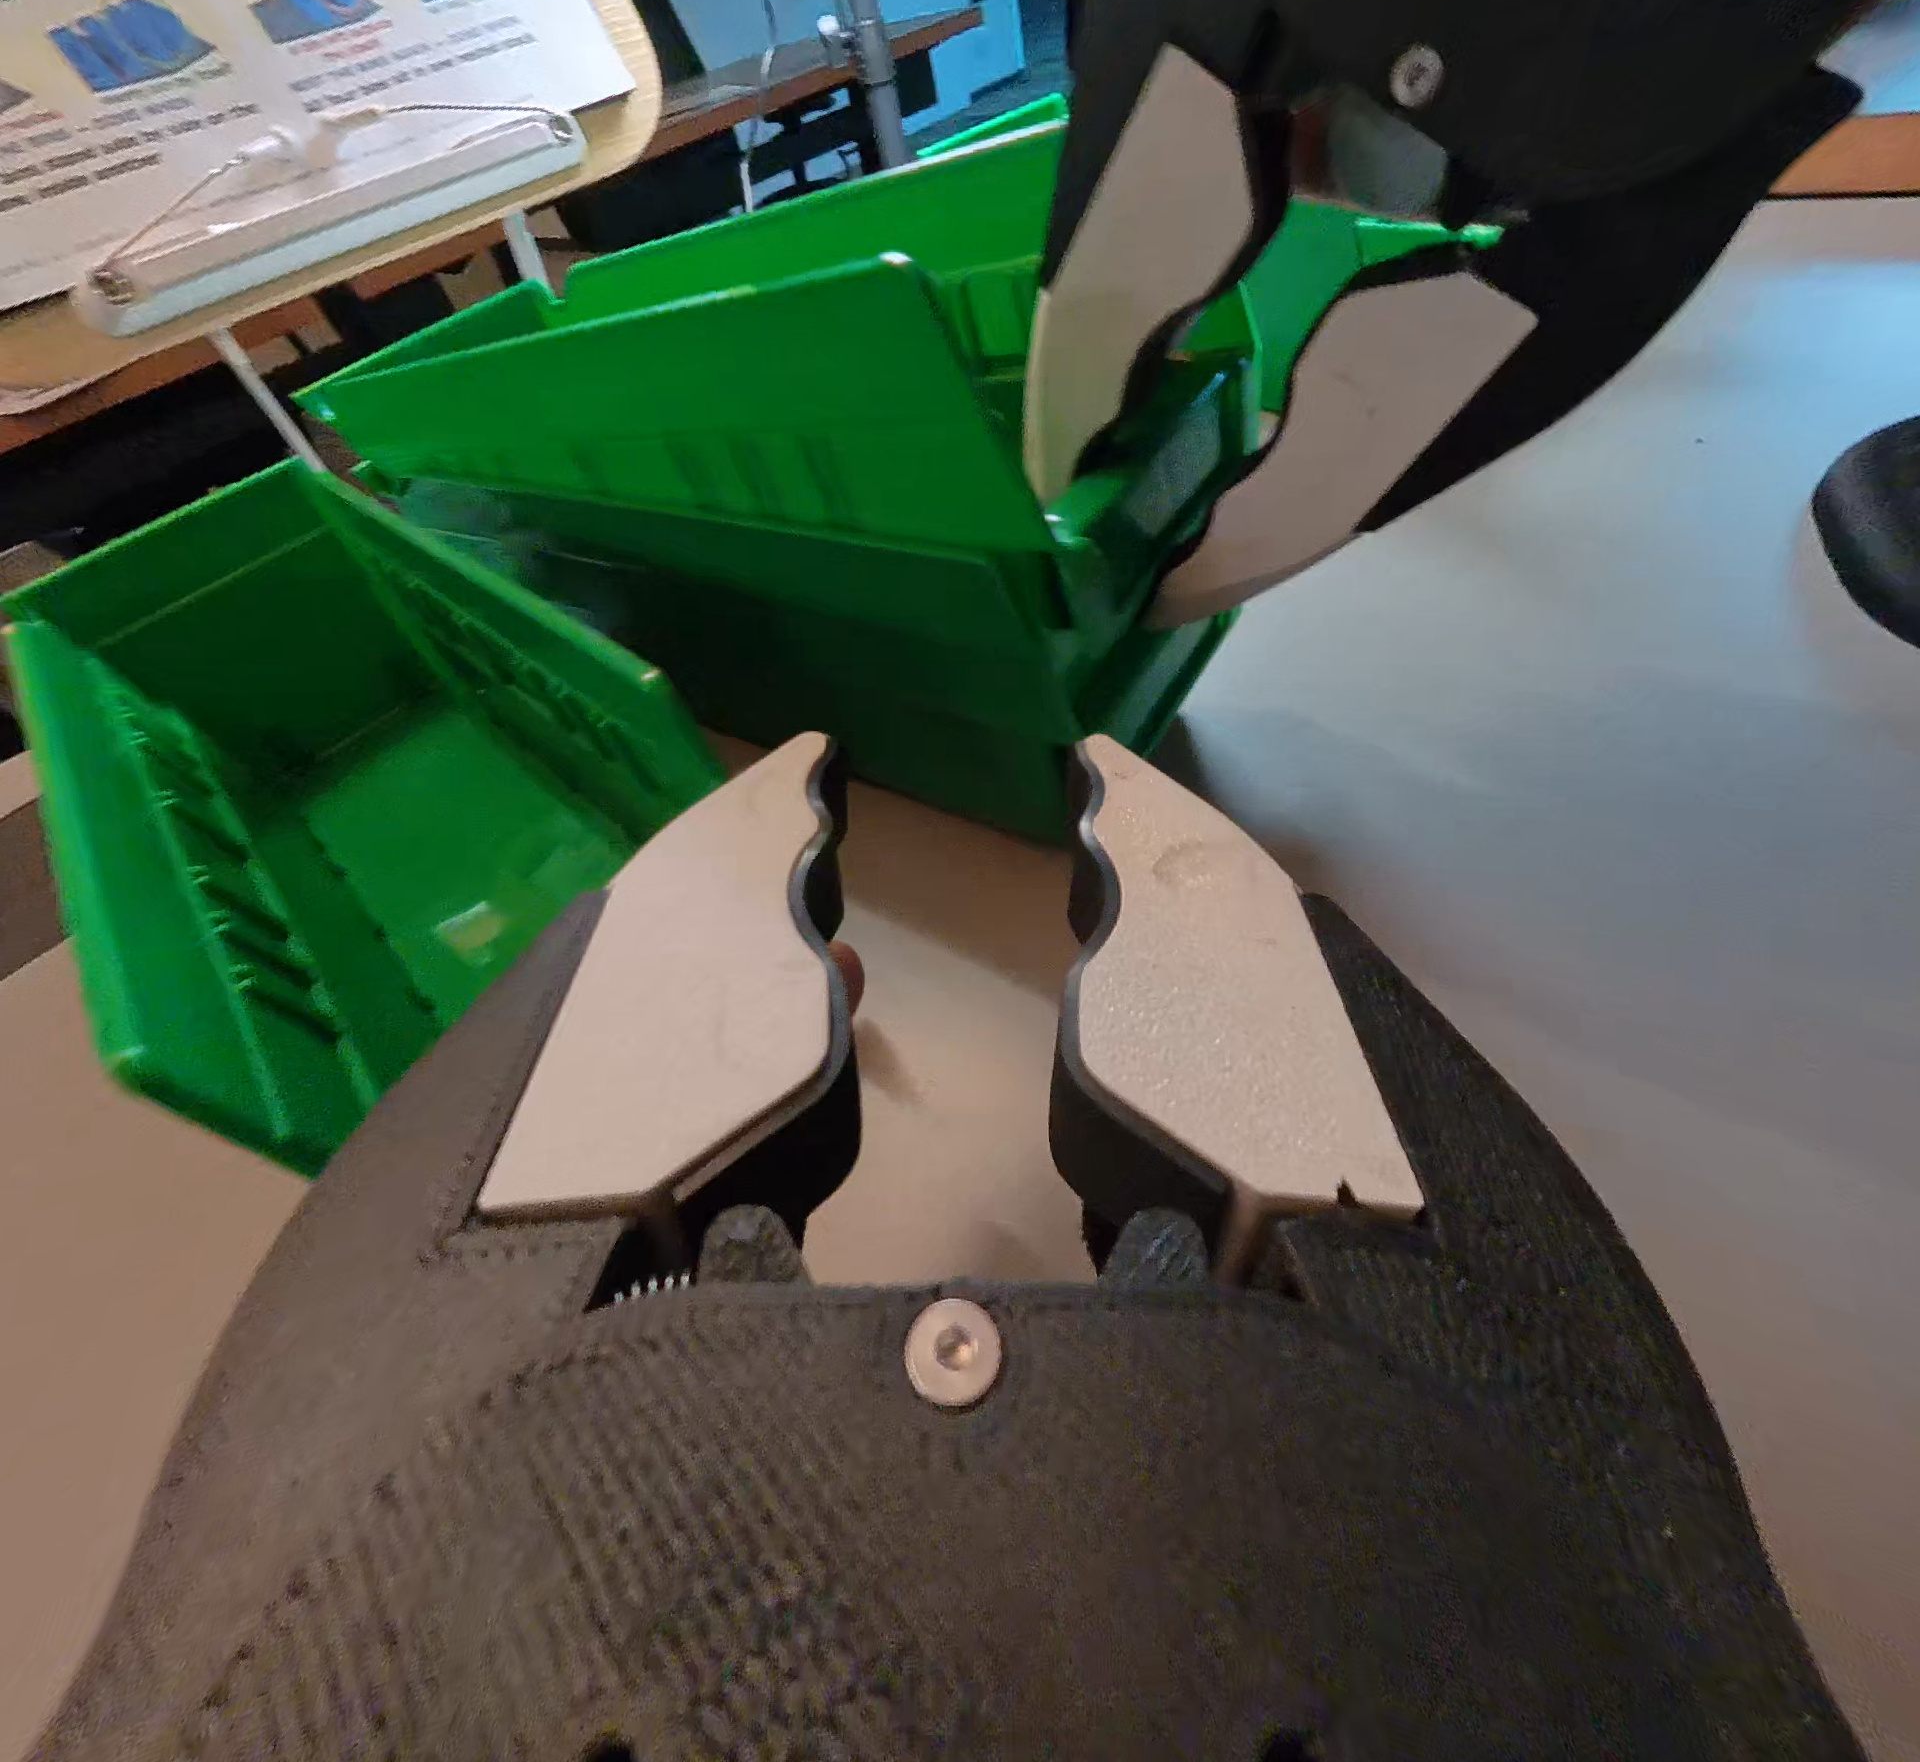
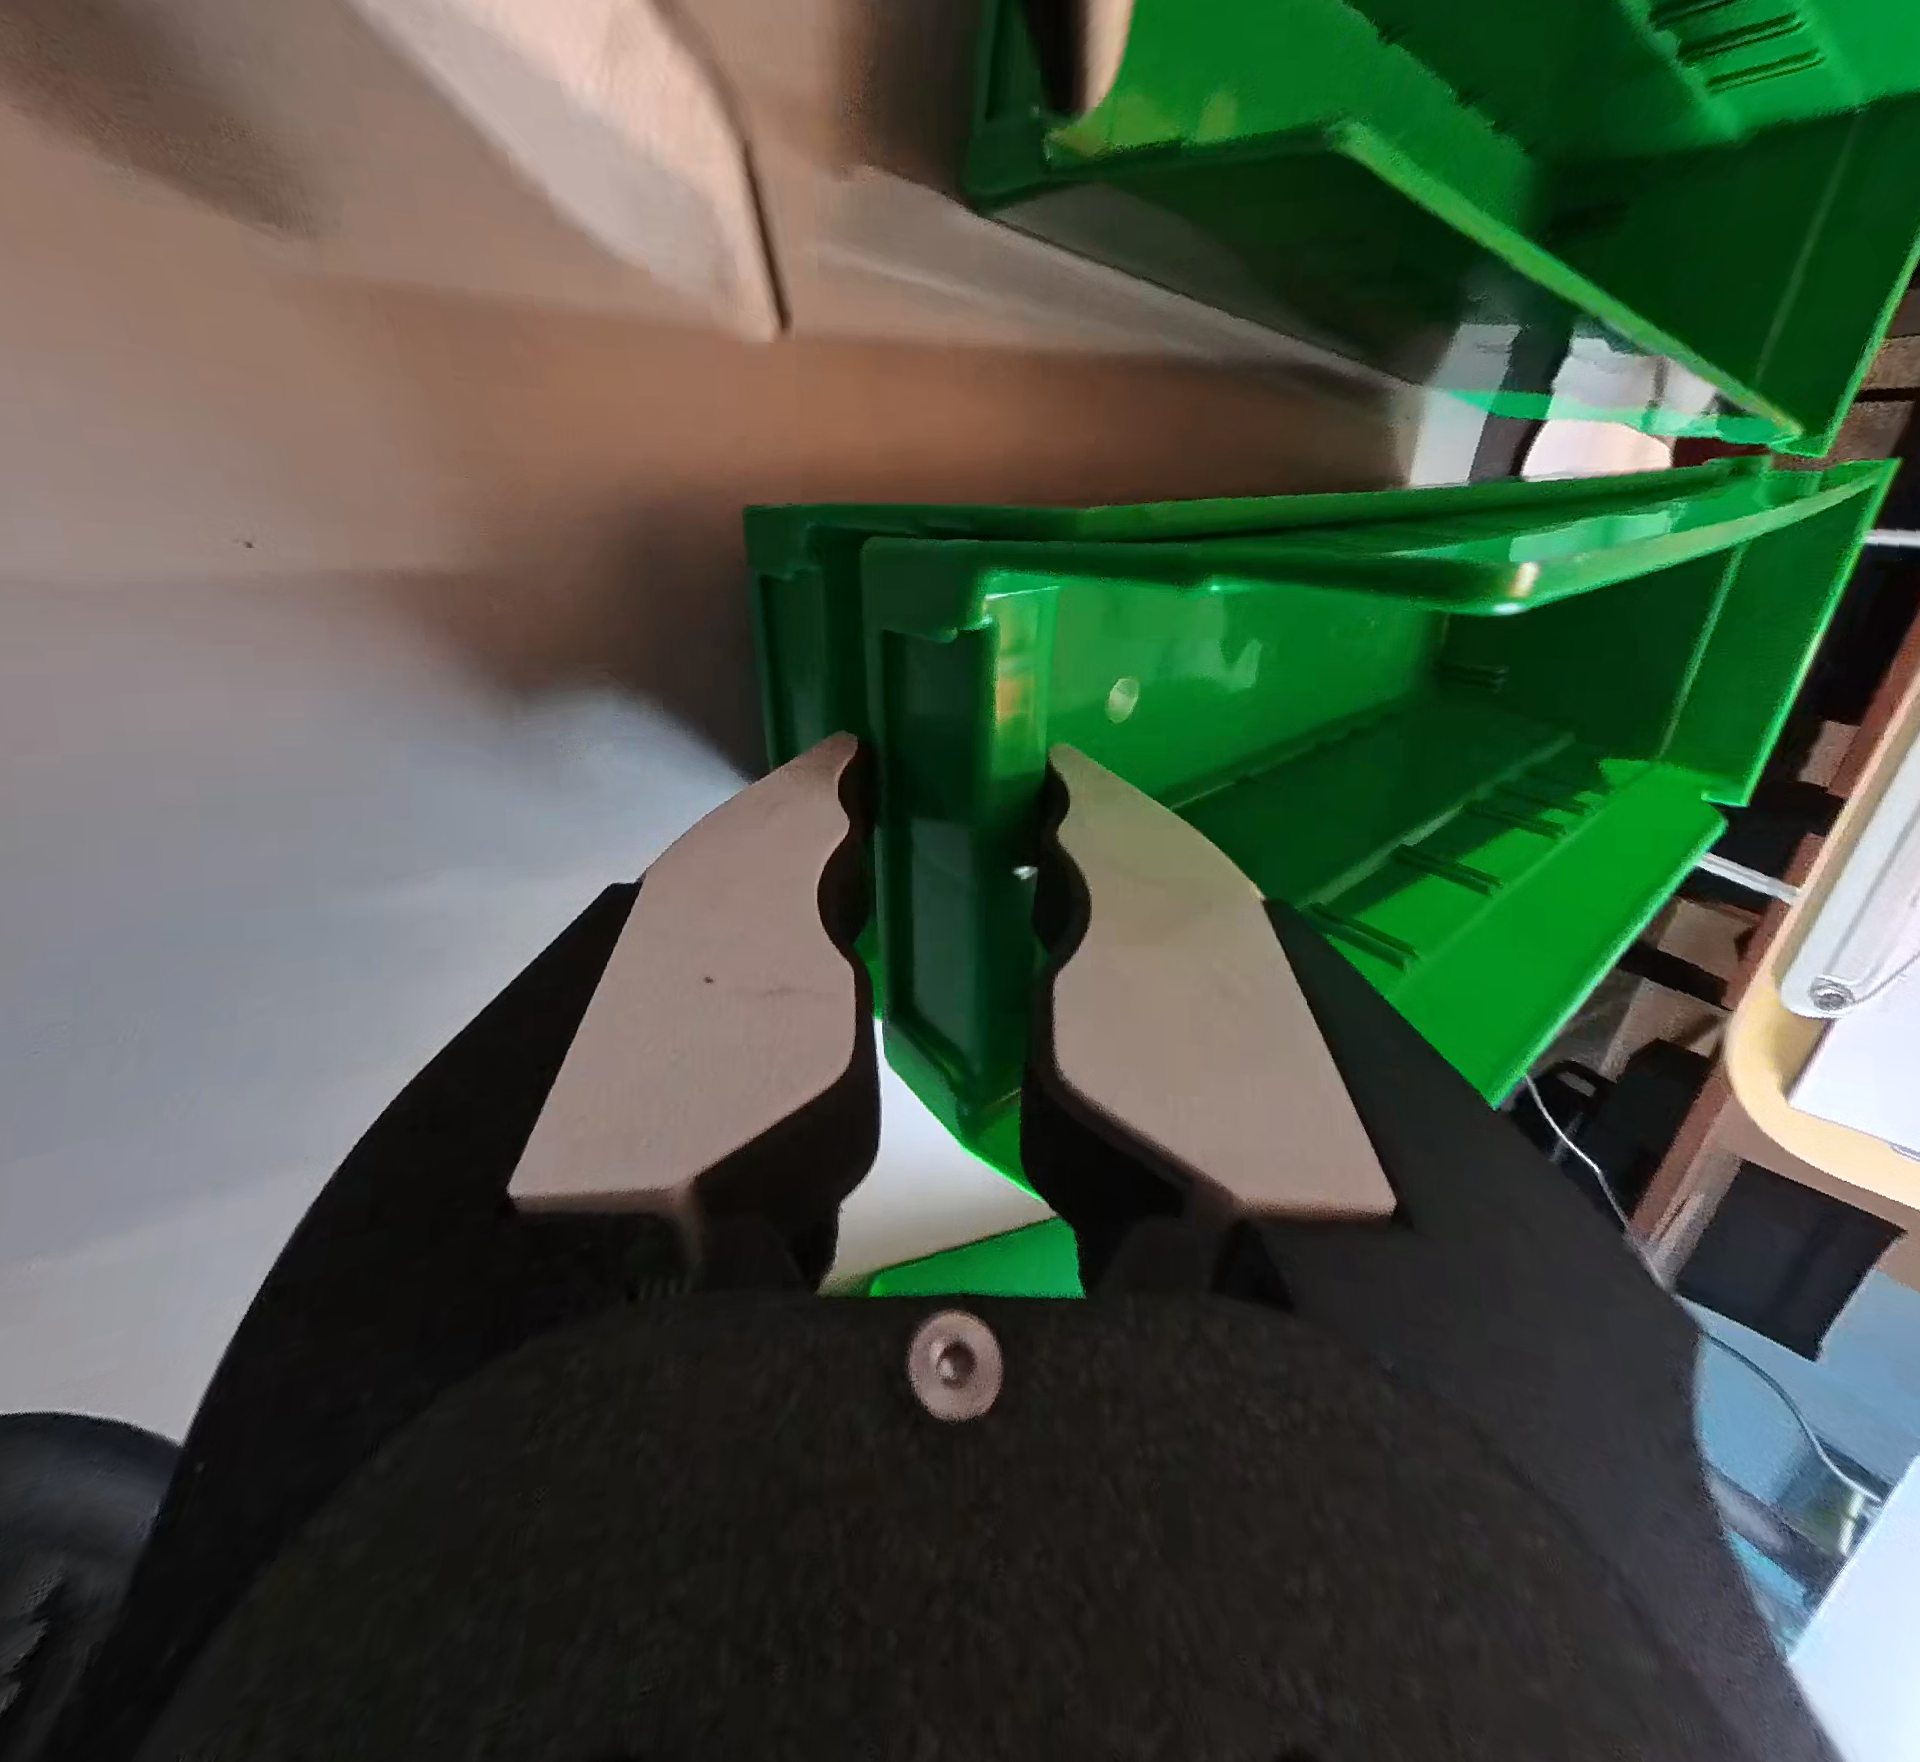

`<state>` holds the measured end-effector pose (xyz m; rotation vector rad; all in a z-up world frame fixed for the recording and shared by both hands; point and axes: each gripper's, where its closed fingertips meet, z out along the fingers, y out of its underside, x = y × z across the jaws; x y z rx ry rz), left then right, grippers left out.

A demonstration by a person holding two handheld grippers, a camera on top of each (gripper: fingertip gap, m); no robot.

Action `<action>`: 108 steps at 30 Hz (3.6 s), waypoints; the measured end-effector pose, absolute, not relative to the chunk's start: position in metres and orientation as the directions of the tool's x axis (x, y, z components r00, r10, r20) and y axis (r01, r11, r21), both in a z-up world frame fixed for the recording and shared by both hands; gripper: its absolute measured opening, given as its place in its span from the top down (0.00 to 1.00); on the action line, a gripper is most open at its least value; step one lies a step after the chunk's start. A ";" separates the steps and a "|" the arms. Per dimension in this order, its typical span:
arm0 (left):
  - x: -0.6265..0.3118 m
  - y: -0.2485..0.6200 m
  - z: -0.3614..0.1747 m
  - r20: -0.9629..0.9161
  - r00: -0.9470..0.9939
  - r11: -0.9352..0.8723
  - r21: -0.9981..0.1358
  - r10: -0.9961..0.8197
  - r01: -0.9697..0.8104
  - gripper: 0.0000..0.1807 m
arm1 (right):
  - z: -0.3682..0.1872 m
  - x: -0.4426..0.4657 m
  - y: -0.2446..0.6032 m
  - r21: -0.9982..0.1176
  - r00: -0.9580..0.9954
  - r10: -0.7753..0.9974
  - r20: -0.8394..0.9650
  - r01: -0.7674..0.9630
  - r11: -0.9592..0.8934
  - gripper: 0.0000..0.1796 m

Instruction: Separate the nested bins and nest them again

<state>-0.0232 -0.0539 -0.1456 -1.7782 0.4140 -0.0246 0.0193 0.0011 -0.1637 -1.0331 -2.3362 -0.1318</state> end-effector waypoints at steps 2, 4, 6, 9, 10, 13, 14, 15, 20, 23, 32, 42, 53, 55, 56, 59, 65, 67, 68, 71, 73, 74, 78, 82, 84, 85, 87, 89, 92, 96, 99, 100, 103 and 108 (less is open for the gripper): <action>-0.011 -0.050 -0.149 -0.193 0.927 -0.196 -0.944 -0.321 -0.265 0.79 | -0.158 0.017 -0.002 -0.147 -0.529 0.650 0.546 0.703 0.696 0.84; 0.000 -0.045 -0.154 -0.160 0.924 -0.217 -0.945 -0.348 -0.246 0.79 | -0.152 0.014 -0.005 -0.150 -0.527 0.651 0.546 0.703 0.695 0.84; 0.003 -0.039 -0.159 -0.142 0.928 -0.242 -0.942 -0.345 -0.234 0.81 | -0.145 0.011 -0.009 -0.164 -0.521 0.656 0.546 0.701 0.694 0.84; -0.004 -0.034 -0.161 -0.185 0.933 -0.234 -0.936 -0.308 -0.263 0.84 | -0.134 0.009 -0.008 -0.168 -0.517 0.653 0.553 0.699 0.695 0.84; -0.005 -0.035 -0.162 -0.172 0.936 -0.245 -0.936 -0.308 -0.252 0.85 | -0.129 0.007 -0.008 -0.178 -0.510 0.656 0.556 0.698 0.693 0.84; -0.006 -0.035 -0.166 -0.174 0.938 -0.256 -0.932 -0.301 -0.255 0.85 | -0.107 0.002 -0.005 -0.212 -0.482 0.672 0.561 0.702 0.680 0.83; -0.008 -0.034 -0.169 -0.182 0.939 -0.266 -0.927 -0.293 -0.263 0.85 | -0.100 0.001 -0.005 -0.226 -0.478 0.683 0.552 0.703 0.674 0.83; -0.010 -0.034 -0.171 -0.185 0.940 -0.273 -0.925 -0.285 -0.264 0.85 | -0.093 0.000 -0.004 -0.240 -0.468 0.695 0.546 0.707 0.665 0.83; -0.021 -0.034 -0.180 -0.123 0.956 -0.327 -0.922 -0.265 -0.209 0.83 | -0.053 -0.003 0.002 -0.351 -0.399 0.756 0.519 0.707 0.614 0.83; -0.022 -0.035 -0.178 -0.104 0.957 -0.322 -0.927 -0.271 -0.192 0.85 | -0.020 0.000 0.008 -0.418 -0.346 0.773 0.532 0.687 0.595 0.83; -0.023 -0.049 -0.159 -0.137 0.951 -0.258 -0.943 -0.276 -0.211 0.85 | 0.048 0.060 0.023 -0.386 -0.224 0.692 0.686 0.694 0.608 0.83; -0.046 -0.063 -0.128 -0.058 0.972 -0.197 -0.975 -0.228 -0.105 0.85 | -0.088 0.124 0.080 -0.178 -0.251 0.605 0.755 0.810 0.559 0.83; -0.055 -0.062 -0.131 -0.106 0.973 -0.192 -0.970 -0.207 -0.146 0.85 | -0.203 0.104 0.098 -0.042 -0.376 0.565 0.734 0.806 0.590 0.83; -0.056 -0.062 -0.131 -0.109 0.973 -0.190 -0.971 -0.202 -0.148 0.85 | -0.214 0.104 0.098 -0.044 -0.386 0.587 0.711 0.810 0.585 0.84; -0.057 -0.062 -0.131 -0.109 0.974 -0.191 -0.971 -0.201 -0.148 0.85 | -0.219 0.106 0.098 -0.039 -0.390 0.596 0.702 0.815 0.578 0.83; -0.058 -0.062 -0.131 -0.115 0.974 -0.190 -0.970 -0.197 -0.153 0.85 | -0.214 0.105 0.091 -0.058 -0.375 0.581 0.723 0.804 0.591 0.81; -0.061 -0.061 -0.131 -0.137 0.973 -0.190 -0.966 -0.187 -0.173 0.85 | -0.163 0.111 0.053 -0.291 -0.249 0.680 0.689 0.765 0.575 0.78; -0.064 -0.061 -0.129 -0.152 0.973 -0.184 -0.966 -0.175 -0.184 0.84 | -0.139 0.118 0.047 -0.419 -0.153 0.729 0.667 0.733 0.537 0.78; -0.066 -0.061 -0.128 -0.159 0.973 -0.180 -0.965 -0.167 -0.189 0.84 | -0.126 0.124 0.046 -0.487 -0.094 0.755 0.649 0.711 0.507 0.77; -0.074 -0.062 -0.122 -0.163 0.976 -0.175 -0.966 -0.148 -0.188 0.84 | -0.091 0.148 0.056 -0.684 0.119 0.807 0.578 0.609 0.400 0.77; -0.081 -0.063 -0.118 -0.155 0.979 -0.172 -0.969 -0.130 -0.176 0.84 | -0.077 0.171 0.067 -0.800 0.273 0.826 0.493 0.516 0.306 0.75; -0.084 -0.065 -0.115 -0.152 0.981 -0.168 -0.971 -0.120 -0.171 0.83 | -0.074 0.182 0.072 -0.851 0.344 0.833 0.434 0.459 0.254 0.75; -0.094 -0.068 -0.112 -0.174 0.978 -0.180 -0.965 -0.116 -0.193 0.80 | -0.085 0.221 0.087 -0.967 0.542 0.815 0.204 0.244 0.080 0.73; -0.090 -0.057 -0.139 -0.371 0.890 -0.306 -0.843 -0.266 -0.443 0.77 | -0.119 0.237 0.094 -0.987 0.588 0.807 0.052 0.153 -0.047 0.73; -0.091 -0.048 -0.149 -0.444 0.837 -0.349 -0.766 -0.320 -0.540 0.76 | -0.128 0.235 0.092 -0.987 0.571 0.821 0.007 0.138 -0.088 0.73; -0.091 -0.044 -0.154 -0.472 0.809 -0.371 -0.724 -0.349 -0.582 0.75 | -0.128 0.233 0.091 -0.987 0.562 0.827 0.004 0.137 -0.089 0.73; -0.093 -0.039 -0.169 -0.504 0.752 -0.438 -0.613 -0.425 -0.658 0.72 | -0.127 0.230 0.089 -0.985 0.556 0.831 0.034 0.157 -0.065 0.73; -0.100 -0.036 -0.186 -0.530 0.691 -0.493 -0.485 -0.491 -0.723 0.70 | -0.129 0.226 0.088 -0.983 0.548 0.835 0.058 0.179 -0.050 0.73; -0.108 -0.037 -0.208 -0.503 0.656 -0.555 -0.358 -0.563 -0.751 0.70 | -0.135 0.222 0.086 -0.980 0.532 0.845 0.059 0.194 -0.054 0.73; -0.122 -0.036 -0.216 -0.533 0.652 -0.574 -0.334 -0.539 -0.747 0.81 | -0.140 0.223 0.085 -0.978 0.525 0.849 0.053 0.199 -0.062 0.73; -0.125 -0.044 -0.214 -0.542 0.677 -0.575 -0.378 -0.498 -0.726 0.81 | -0.141 0.224 0.087 -0.980 0.525 0.850 0.035 0.185 -0.074 0.73; -0.125 -0.049 -0.213 -0.550 0.678 -0.571 -0.386 -0.488 -0.724 0.81 | -0.140 0.224 0.087 -0.981 0.524 0.851 0.029 0.180 -0.078 0.73; -0.125 -0.069 -0.213 -0.590 0.660 -0.563 -0.378 -0.465 -0.735 0.81 | -0.140 0.223 0.087 -0.981 0.520 0.854 0.024 0.176 -0.080 0.73; -0.117 -0.090 -0.212 -0.647 0.621 -0.499 -0.398 -0.442 -0.770 0.81 | -0.141 0.217 0.085 -0.979 0.513 0.858 0.037 0.190 -0.072 0.73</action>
